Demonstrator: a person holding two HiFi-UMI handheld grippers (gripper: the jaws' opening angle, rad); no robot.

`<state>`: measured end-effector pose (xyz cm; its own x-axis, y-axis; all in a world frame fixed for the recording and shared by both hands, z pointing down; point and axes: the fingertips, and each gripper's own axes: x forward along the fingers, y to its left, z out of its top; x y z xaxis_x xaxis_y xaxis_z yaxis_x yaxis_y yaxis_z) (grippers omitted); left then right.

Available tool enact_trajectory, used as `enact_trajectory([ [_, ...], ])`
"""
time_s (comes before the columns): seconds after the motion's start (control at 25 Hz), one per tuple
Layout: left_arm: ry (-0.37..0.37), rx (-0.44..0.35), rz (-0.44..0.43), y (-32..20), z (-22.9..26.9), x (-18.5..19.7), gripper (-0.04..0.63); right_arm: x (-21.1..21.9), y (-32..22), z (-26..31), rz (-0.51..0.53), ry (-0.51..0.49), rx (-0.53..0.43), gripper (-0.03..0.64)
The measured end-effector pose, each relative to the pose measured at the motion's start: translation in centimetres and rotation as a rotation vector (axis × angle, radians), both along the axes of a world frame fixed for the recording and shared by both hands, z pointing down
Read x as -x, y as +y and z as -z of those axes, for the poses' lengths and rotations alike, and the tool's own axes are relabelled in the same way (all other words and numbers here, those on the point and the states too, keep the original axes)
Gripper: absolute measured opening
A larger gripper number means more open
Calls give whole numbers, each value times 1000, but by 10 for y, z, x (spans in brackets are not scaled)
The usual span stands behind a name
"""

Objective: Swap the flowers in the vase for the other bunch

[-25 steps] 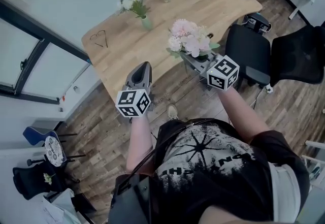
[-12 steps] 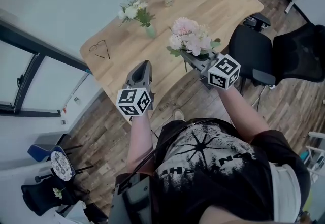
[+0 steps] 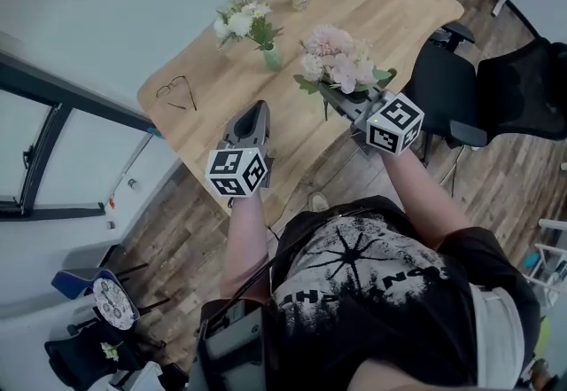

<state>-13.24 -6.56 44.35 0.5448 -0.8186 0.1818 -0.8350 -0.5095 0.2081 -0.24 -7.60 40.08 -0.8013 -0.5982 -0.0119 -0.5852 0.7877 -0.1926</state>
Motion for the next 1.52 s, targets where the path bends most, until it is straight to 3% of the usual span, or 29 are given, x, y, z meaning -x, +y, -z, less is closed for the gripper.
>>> enact_trajectory([
  [0.4, 21, 7, 8, -23, -11, 8, 15, 6, -25, -1, -8, 17, 0, 51],
  [1.12, 6, -15, 260, -98, 6, 40, 17, 17, -135, 8, 189, 5, 1, 51],
  [1.44, -23, -56, 311, -124, 23, 46, 24, 17, -167, 11, 237, -3, -1, 51],
  [1.52, -42, -62, 315, -130, 26, 45, 64, 15, -174, 12, 240, -6, -1, 51],
])
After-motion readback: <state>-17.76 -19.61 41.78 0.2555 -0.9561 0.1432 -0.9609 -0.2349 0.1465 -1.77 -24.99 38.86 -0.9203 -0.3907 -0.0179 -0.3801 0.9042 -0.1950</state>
